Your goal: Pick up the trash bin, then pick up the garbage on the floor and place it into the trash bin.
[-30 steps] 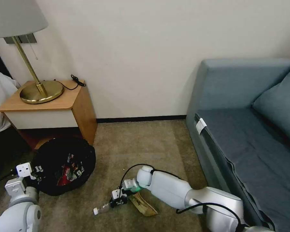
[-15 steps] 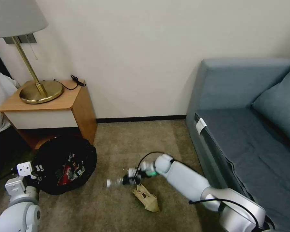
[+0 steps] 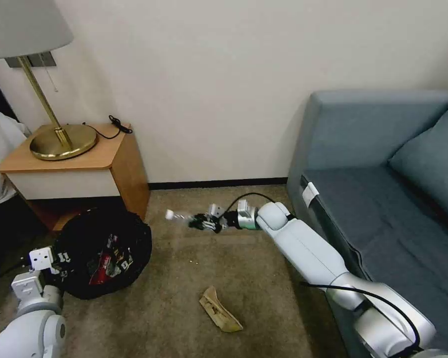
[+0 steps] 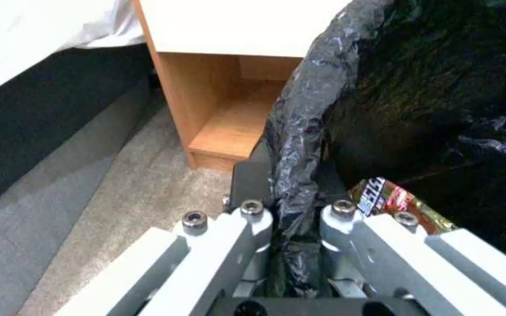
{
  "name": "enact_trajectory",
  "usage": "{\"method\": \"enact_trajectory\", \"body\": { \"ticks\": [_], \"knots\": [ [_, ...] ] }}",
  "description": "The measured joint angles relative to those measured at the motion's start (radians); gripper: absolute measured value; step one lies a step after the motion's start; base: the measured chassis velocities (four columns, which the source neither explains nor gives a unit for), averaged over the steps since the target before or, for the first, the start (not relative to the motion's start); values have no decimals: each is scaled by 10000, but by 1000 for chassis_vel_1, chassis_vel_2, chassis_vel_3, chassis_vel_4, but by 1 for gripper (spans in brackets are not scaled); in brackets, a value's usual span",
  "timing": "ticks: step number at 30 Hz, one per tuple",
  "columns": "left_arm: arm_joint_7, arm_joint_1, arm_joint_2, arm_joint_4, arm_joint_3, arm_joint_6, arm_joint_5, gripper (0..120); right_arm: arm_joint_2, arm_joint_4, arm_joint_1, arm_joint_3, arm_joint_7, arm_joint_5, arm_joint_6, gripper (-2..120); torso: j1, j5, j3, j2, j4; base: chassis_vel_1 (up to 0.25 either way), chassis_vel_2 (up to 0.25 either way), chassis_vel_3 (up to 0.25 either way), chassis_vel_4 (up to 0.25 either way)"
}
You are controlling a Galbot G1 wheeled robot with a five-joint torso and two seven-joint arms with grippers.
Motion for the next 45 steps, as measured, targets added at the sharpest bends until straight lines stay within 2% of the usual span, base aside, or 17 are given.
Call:
{"method": "enact_trajectory", "body": {
  "ticks": [7,11,13,17,19,20,22,26,29,31,32,34,36,38,41,43,45],
  "knots": [
    [10,32,36,-114,37,87,43,4,141,1929,-105,-819,214,2501,-1263,13,0,-1,-1,0,1,0,0,0,0],
    [18,25,36,-130,115,106,104,4,325,2256,-69,-1383,505,3171,-1524,13,-1,-2,0,0,0,0,0,0,0],
    [21,-5,16,-152,204,138,178,4,714,2262,46,-1864,836,3790,-1691,13,0,-1,-1,0,1,0,0,0,0],
    [18,-15,-8,-177,260,162,207,4,1079,1989,116,-2042,1051,4028,-1704,13,0,-3,-1,0,1,0,0,0,0],
    [8,-11,-19,-287,347,262,209,4,1786,1219,183,-2033,1336,3909,-1591,13,-1,-3,-1,0,1,0,0,0,0],
    [8,-11,-19,-287,347,262,209,4,1786,1219,183,-2033,1336,3909,-1591,13,-1,-3,-1,0,1,0,0,0,0],
    [4,-25,5,-371,364,343,178,4,2303,625,149,-1976,1606,3627,-1407,13,0,-2,-1,0,3,0,0,0,0],
    [-5,-28,25,-389,357,358,158,4,2410,459,43,-2012,1876,3492,-1326,13,0,-2,0,0,3,0,0,0,0],
    [-7,-20,34,-388,333,361,129,4,2334,450,-69,-2104,2038,3421,-1280,20,0,-2,0,0,2,0,0,0,0],
    [-6,-10,36,-362,313,355,108,4,2195,474,-168,-2160,2096,3315,-1219,30,0,-2,0,0,-1,0,0,0,0],
    [-6,-10,36,-362,313,355,108,4,2195,474,-168,-2160,2096,3315,-1219,30,0,-2,0,0,-1,0,0,0,0],
    [-6,-14,18,-293,316,331,105,4,2037,563,-267,-2204,2172,3185,-1138,41,0,-1,0,0,-1,0,0,0,0],
    [-5,-16,12,-288,319,329,106,4,2019,582,-277,-2210,2174,3175,-1134,44,0,-2,0,0,-1,0,0,0,0],
    [-6,-26,-15,-266,341,316,108,4,1937,679,-327,-2225,2178,3134,-1120,56,0,-1,0,0,0,0,0,0,0],
    [-5,-34,-25,-246,351,298,110,4,1879,729,-348,-2229,2179,3096,-1107,64,0,-1,-1,0,-1,0,0,0,0],
    [-5,-35,-25,-242,350,295,112,4,1868,739,-352,-2231,2179,3084,-1099,66,0,0,0,0,-1,0,0,0,0],
    [-5,-36,-25,-223,350,286,115,4,1823,780,-372,-2232,2190,3031,-1069,81,0,0,-1,0,0,0,0,0,0]
  ]
}}
